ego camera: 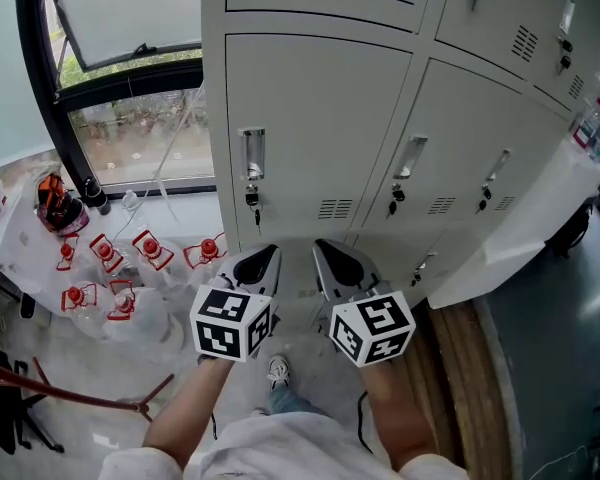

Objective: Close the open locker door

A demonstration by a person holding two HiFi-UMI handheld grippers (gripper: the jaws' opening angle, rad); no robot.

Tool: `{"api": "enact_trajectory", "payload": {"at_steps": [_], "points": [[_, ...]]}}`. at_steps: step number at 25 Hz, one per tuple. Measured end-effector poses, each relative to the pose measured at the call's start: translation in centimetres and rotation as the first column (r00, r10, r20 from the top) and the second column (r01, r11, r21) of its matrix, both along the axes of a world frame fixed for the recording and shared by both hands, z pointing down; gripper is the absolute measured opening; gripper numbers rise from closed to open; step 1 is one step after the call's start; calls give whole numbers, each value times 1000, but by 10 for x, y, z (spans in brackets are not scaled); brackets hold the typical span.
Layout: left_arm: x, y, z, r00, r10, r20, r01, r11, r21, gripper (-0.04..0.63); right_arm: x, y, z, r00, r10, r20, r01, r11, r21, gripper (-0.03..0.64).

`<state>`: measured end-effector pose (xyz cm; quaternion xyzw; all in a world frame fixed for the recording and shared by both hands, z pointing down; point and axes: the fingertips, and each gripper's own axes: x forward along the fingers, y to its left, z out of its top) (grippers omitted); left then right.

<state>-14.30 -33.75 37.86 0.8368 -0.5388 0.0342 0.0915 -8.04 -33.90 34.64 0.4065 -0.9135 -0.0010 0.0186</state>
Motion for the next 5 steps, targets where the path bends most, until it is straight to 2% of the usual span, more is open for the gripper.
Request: {"api": "enact_trajectory", "payload": {"at_steps": [5], "points": [[2,-1,-1,1000,2,0,-2,1000,0,6,2,-1,1,1000,1,-2,-1,1000,-1,5]]}}
